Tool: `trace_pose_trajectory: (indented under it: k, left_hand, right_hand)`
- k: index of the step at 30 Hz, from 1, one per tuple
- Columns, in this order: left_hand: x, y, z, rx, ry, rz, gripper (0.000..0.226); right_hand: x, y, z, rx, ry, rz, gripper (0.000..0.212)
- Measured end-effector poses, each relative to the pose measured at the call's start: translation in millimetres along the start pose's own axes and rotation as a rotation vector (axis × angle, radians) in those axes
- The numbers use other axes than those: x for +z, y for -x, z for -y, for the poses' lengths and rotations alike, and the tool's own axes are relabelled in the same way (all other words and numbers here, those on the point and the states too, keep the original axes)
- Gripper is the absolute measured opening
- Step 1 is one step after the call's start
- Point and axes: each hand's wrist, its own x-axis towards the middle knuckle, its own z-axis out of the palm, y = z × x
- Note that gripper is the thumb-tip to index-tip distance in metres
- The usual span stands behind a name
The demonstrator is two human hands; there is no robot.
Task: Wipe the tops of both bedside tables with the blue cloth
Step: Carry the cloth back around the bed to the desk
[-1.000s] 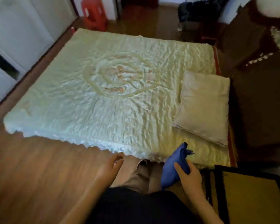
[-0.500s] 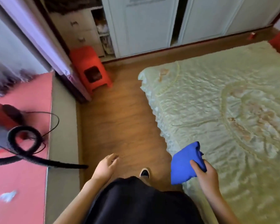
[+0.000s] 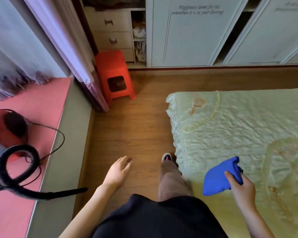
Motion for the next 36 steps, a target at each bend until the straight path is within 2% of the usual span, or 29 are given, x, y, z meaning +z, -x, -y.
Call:
trace_pose_trajectory:
  k: [5,8,13,17,21,24,28,30,36]
  left_hand:
    - [-10,-78,-35,-0.201,0.155,-0.109,0.024]
    - [-20,-110,-48,-0.354,0.249,-0.179,0.020]
    - [-53,-174,-60,-0.488,0.312,-0.270,0.018]
    - [-88,-240,-66,-0.516,0.345,-0.326,0.019]
    - [-136,-338,-79,-0.491,0.349,-0.316,0.021]
    - [-188,-430,-105,-0.407,0.287,-0.245,0.027]
    - [-254,-544,-175,-0.235,0.183,-0.136,0.015]
    - [-274,-596,-214,-0.161,0.131,-0.061,0.016]
    - [-270,-730,-323,-0.005,-0.025,0.186,0.018]
  right_hand:
    - [49,-110,62,0.054,-0.010,0.056,0.028]
    - [90,-163,119,0.063,-0.044,0.147,0.028]
    - [161,-239,224,0.006,-0.083,0.318,0.024]
    - [213,-296,292,-0.064,-0.083,0.374,0.028]
    - [260,-355,344,-0.098,-0.050,0.333,0.028]
    - [281,-395,382,-0.056,-0.052,0.240,0.015]
    - [281,-439,422,0.063,-0.124,0.120,0.009]
    - [275,-457,435,0.117,-0.154,0.045,0.007]
    - [253,-505,433,0.362,-0.283,-0.169,0.033]
